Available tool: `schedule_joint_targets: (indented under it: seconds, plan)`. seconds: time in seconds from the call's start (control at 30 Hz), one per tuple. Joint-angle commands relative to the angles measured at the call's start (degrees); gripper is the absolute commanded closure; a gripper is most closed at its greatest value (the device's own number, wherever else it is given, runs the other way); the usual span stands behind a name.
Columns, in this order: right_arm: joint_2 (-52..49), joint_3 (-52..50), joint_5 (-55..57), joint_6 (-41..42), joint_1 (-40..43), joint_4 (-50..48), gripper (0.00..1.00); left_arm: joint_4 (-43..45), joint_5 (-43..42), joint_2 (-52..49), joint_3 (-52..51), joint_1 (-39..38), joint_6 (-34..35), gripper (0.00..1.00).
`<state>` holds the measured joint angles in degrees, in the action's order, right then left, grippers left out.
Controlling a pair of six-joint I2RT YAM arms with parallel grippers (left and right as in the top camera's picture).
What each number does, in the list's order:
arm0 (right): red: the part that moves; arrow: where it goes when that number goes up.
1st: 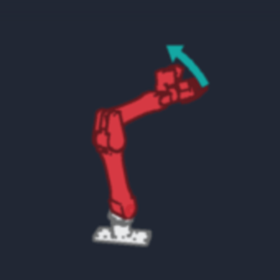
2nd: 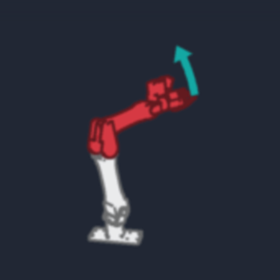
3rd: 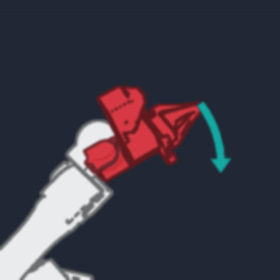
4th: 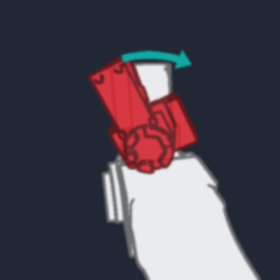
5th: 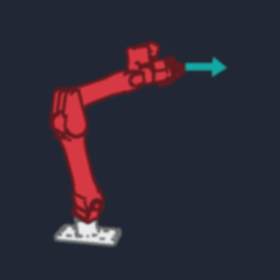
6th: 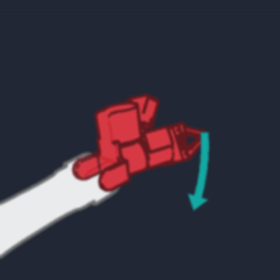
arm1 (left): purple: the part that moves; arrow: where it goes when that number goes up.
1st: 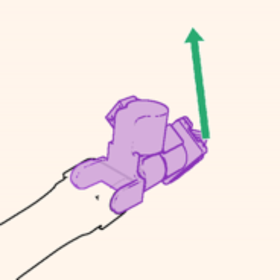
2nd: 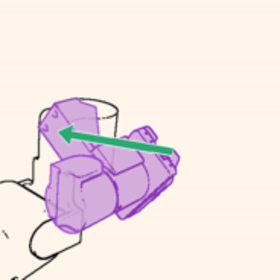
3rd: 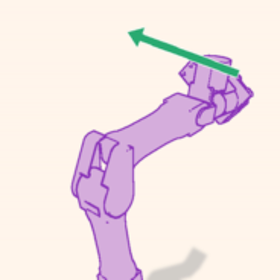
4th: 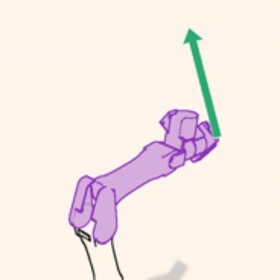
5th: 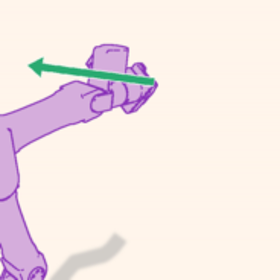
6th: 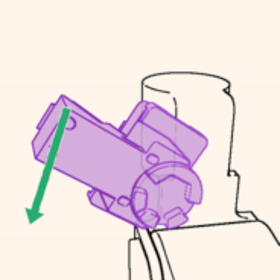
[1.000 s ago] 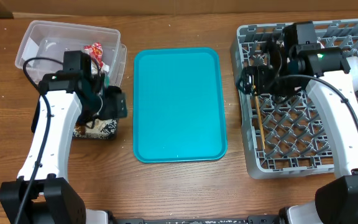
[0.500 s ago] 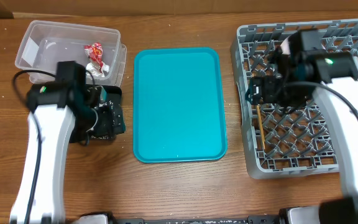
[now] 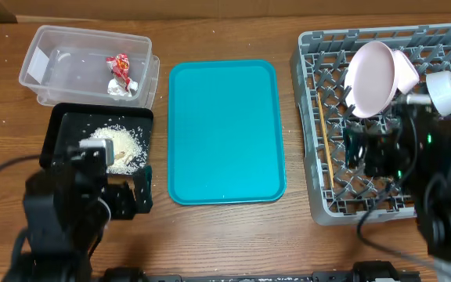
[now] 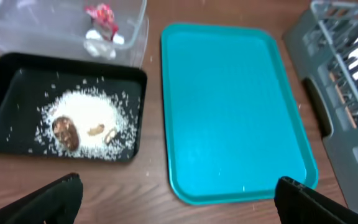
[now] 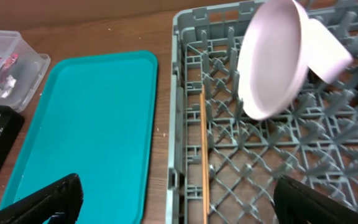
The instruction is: Sort waste into correct bins and load items into the dishwasher
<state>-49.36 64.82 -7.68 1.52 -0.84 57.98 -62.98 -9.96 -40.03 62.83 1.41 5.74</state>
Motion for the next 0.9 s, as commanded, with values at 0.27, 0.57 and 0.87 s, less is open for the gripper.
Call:
schedule_joint_targets:
  seconds: [0.27,0.57,0.87]
  plan:
    - [1.57,-1.49,1.84,0.22,0.11,-0.24,0.0,-0.5,-0.37,2.16,-1.66,-0.37,-0.83,0.0]
    - [-1.14,-1.49,1.84,0.22,0.11,-0.26,0.0,-1.18,-0.37,2.16,-1.66,-0.37,-0.83,0.0]
    - [-3.61,-1.77,1.86,0.22,0.04,0.02,0.0,-1.68,-0.37,2.16,-1.66,-0.37,-0.83,0.0]
